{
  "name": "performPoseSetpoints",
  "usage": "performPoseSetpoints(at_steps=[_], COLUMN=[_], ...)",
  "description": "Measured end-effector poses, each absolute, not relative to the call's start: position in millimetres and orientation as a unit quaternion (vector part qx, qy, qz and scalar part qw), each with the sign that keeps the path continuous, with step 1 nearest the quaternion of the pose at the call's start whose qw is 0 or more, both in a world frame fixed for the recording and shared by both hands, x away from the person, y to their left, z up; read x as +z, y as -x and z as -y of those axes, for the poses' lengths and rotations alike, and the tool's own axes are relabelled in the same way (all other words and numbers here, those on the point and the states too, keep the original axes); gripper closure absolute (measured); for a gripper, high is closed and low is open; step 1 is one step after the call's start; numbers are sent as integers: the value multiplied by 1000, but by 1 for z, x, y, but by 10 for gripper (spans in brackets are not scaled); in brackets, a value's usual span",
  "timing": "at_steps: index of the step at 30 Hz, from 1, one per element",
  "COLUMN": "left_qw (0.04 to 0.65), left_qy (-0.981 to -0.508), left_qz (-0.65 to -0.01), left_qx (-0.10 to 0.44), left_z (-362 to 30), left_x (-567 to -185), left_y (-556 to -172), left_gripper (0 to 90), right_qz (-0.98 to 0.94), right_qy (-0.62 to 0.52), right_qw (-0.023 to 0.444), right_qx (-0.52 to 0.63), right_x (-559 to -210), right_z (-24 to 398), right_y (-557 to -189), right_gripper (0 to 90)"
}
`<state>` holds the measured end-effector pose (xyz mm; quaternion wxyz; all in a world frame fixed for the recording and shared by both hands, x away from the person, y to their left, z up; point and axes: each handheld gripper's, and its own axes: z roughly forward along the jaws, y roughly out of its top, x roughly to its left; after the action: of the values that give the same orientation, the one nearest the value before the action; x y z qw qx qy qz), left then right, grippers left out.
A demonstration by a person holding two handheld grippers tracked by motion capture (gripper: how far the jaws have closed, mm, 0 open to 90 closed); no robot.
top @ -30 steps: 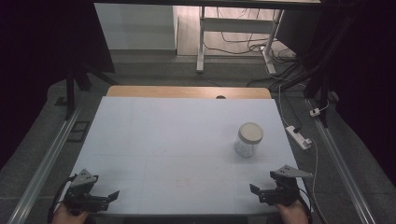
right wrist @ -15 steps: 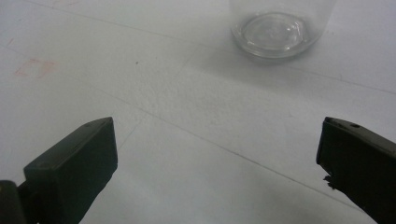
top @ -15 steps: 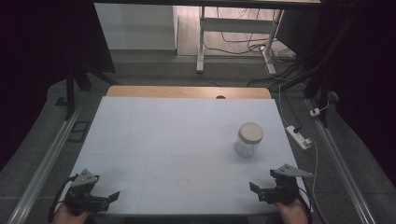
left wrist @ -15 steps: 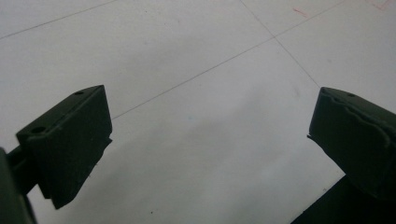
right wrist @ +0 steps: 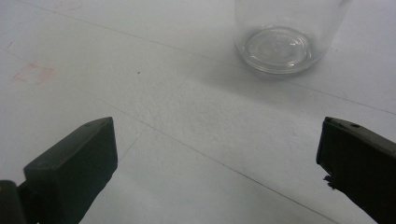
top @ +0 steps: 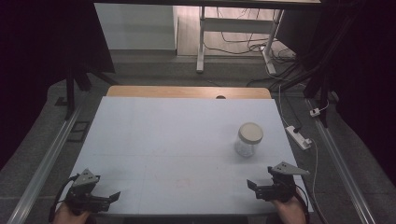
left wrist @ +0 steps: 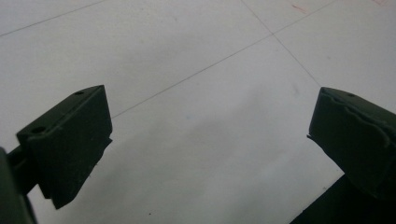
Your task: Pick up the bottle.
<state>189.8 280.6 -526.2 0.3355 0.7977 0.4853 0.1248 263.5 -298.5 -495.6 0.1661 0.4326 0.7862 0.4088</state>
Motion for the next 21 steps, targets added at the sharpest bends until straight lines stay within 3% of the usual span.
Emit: performPoseSetpoints(at_steps=[21], left_qw=[334], left_qy=[-797], left_qz=[-487], left_qx=[125], left_z=[-280], left_x=[-526], left_y=[-190], left_gripper=[1], right_qz=[-790], right_qy=[-427], right_qw=[154], right_qx=[412], right_x=[-498], right_z=[289], right_y=[-278], right_gripper=[0])
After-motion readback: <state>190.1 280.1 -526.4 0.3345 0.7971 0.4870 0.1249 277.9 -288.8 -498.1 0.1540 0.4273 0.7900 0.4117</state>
